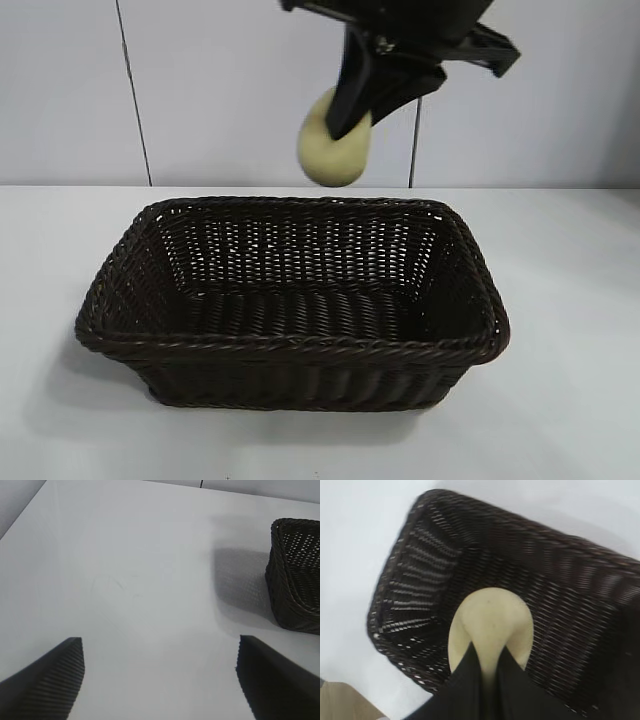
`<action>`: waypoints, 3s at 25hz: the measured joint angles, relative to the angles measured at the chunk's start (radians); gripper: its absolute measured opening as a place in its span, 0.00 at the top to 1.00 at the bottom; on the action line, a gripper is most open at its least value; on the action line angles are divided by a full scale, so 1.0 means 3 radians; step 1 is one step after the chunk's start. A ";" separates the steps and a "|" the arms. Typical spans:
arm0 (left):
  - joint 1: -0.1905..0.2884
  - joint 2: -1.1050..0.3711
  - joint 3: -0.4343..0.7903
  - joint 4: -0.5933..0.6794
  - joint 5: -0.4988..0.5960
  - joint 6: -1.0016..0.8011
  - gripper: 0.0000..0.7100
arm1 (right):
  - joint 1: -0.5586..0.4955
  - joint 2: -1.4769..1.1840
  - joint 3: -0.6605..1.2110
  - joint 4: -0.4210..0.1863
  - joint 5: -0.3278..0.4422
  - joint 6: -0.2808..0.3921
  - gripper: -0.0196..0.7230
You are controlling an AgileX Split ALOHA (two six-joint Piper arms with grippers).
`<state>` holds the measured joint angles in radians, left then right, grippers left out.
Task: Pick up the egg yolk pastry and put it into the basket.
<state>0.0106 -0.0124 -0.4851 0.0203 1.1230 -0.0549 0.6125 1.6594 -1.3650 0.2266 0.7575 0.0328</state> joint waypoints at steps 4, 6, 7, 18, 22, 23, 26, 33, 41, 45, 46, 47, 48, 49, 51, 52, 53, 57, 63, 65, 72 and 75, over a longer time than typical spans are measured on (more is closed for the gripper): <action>0.0000 0.0000 0.0000 0.0000 0.0000 0.0000 0.15 | 0.0105 0.0156 0.0000 0.0003 -0.0192 0.0000 0.94; 0.0000 0.0000 0.0000 0.0000 0.0000 0.0000 0.15 | 0.0109 0.0275 0.0000 -0.0011 -0.0234 0.0000 0.94; 0.0000 0.0000 0.0000 0.0000 0.0000 0.0000 0.15 | 0.0109 0.0332 0.0000 -0.0023 -0.0242 0.0000 0.94; 0.0000 0.0000 0.0000 0.0000 0.0000 0.0000 0.15 | 0.0109 0.1004 0.0000 -0.0063 -0.0261 0.0088 0.93; 0.0000 0.0000 0.0000 0.0000 0.0000 0.0000 0.15 | 0.0109 0.1004 0.0000 -0.0063 -0.0305 0.0093 0.80; 0.0000 0.0000 0.0000 0.0000 0.0000 0.0000 0.15 | 0.0109 0.1004 0.0000 -0.0063 -0.0310 0.0094 0.74; 0.0000 0.0000 0.0000 0.0000 0.0000 0.0000 0.15 | 0.0109 0.1004 0.0000 -0.0063 -0.0303 0.0101 0.52; 0.0000 0.0000 0.0000 0.0000 0.0000 0.0000 0.15 | 0.0109 0.0935 0.0000 -0.0063 -0.0146 0.0101 0.26; 0.0000 0.0000 0.0000 0.0000 0.0000 0.0000 0.15 | 0.0080 0.0557 -0.0223 -0.0154 0.0322 0.0156 0.25; 0.0000 0.0000 0.0000 0.0000 0.0000 0.0000 0.15 | 0.0065 0.0531 -0.0563 -0.0317 0.0584 0.0203 0.25; 0.0000 0.0000 0.0000 0.0000 0.0000 0.0000 0.15 | 0.0065 0.0531 -0.0621 -0.0341 0.0610 0.0215 0.25; 0.0000 0.0000 0.0000 0.0000 0.0000 0.0000 0.15 | 0.0065 0.0531 -0.0658 -0.0382 0.0637 0.0228 0.25; 0.0000 0.0000 0.0000 0.0000 0.0000 0.0000 0.15 | 0.0062 0.0531 -0.0683 -0.0433 0.0664 0.0241 0.25; 0.0000 0.0000 0.0000 0.0000 0.0000 0.0000 0.15 | 0.0050 0.0531 -0.0696 -0.0468 0.0701 0.0259 0.25; 0.0000 0.0000 0.0000 0.0000 0.0000 0.0000 0.15 | 0.0000 0.0531 -0.0703 -0.0553 0.0773 0.0325 0.25; 0.0000 0.0000 0.0000 0.0000 0.0000 0.0000 0.15 | -0.0044 0.0531 -0.0704 -0.0590 0.0812 0.0347 0.25; 0.0000 0.0000 0.0000 0.0000 0.0000 0.0000 0.15 | -0.0090 0.0531 -0.0704 -0.0625 0.0845 0.0352 0.25; 0.0000 0.0000 0.0000 0.0000 0.0000 0.0000 0.15 | -0.0372 0.0531 -0.0707 -0.0755 0.0928 0.0363 0.25; 0.0000 0.0000 0.0000 0.0000 0.0000 0.0000 0.15 | -0.0997 0.0531 -0.0710 -0.0984 0.0984 0.0374 0.25; 0.0000 0.0000 0.0000 0.0000 0.0000 0.0000 0.15 | -0.1214 0.0531 -0.0710 -0.1006 0.1017 0.0374 0.25; 0.0000 0.0000 0.0000 0.0000 0.0000 0.0000 0.15 | -0.1797 0.0531 -0.0710 -0.1040 0.1397 0.0223 0.25; 0.0000 0.0000 0.0000 0.0000 0.0000 0.0000 0.15 | -0.1912 0.0531 -0.0710 -0.1040 0.1527 0.0090 0.25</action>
<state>0.0106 -0.0124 -0.4851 0.0203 1.1230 -0.0549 0.0389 1.8188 -1.5780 -0.0853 1.2156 0.0597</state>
